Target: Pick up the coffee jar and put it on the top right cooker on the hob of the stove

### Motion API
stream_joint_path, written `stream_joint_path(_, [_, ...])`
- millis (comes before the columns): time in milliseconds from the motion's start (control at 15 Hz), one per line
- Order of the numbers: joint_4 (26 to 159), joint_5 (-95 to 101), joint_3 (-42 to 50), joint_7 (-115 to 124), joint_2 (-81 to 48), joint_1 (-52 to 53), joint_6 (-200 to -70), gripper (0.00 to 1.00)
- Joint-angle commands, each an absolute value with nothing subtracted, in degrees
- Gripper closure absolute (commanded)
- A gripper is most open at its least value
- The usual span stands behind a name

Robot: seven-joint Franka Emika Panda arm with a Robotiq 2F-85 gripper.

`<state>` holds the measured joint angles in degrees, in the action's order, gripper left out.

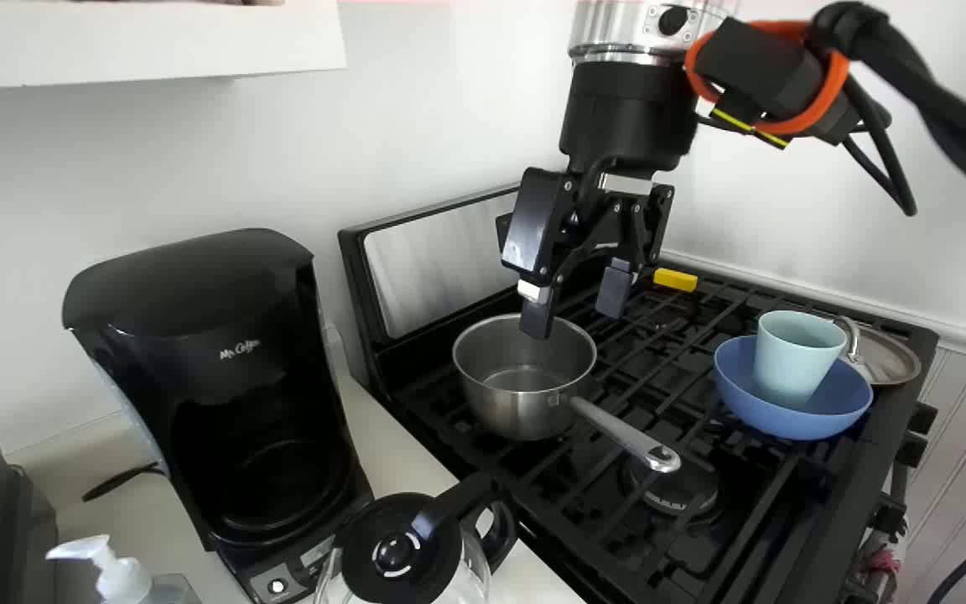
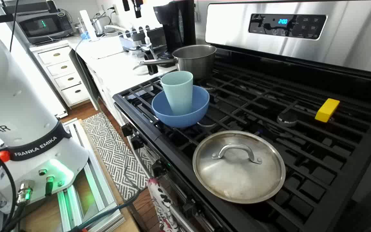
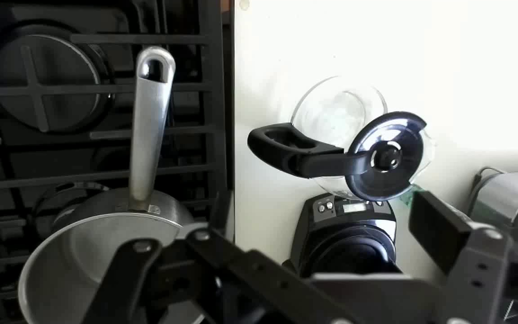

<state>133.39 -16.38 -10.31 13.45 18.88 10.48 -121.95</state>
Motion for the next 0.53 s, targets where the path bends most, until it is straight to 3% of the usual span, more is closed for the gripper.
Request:
stream_joint_path(0, [133.3,-16.4,-10.5,13.4,18.9,10.3,-121.8,0.0])
stream_joint_path(467, [133.6,-13.8,-10.4,10.4,19.8,10.1,-122.5,0.0])
